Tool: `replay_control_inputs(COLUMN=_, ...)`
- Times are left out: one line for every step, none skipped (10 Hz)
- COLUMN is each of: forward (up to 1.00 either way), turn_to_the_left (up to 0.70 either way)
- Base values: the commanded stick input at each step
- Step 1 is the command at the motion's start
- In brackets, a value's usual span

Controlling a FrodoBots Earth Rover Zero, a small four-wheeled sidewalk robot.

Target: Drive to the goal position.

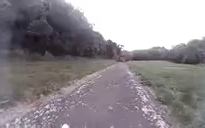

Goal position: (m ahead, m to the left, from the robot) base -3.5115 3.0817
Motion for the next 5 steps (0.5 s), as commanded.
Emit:
replay_control_inputs(forward=0.0, turn_to_the_left=0.85)
replay_control_inputs(forward=0.0, turn_to_the_left=0.85)
replay_control_inputs(forward=0.0, turn_to_the_left=0.85)
replay_control_inputs(forward=0.0, turn_to_the_left=0.85)
replay_control_inputs(forward=0.0, turn_to_the_left=0.85)
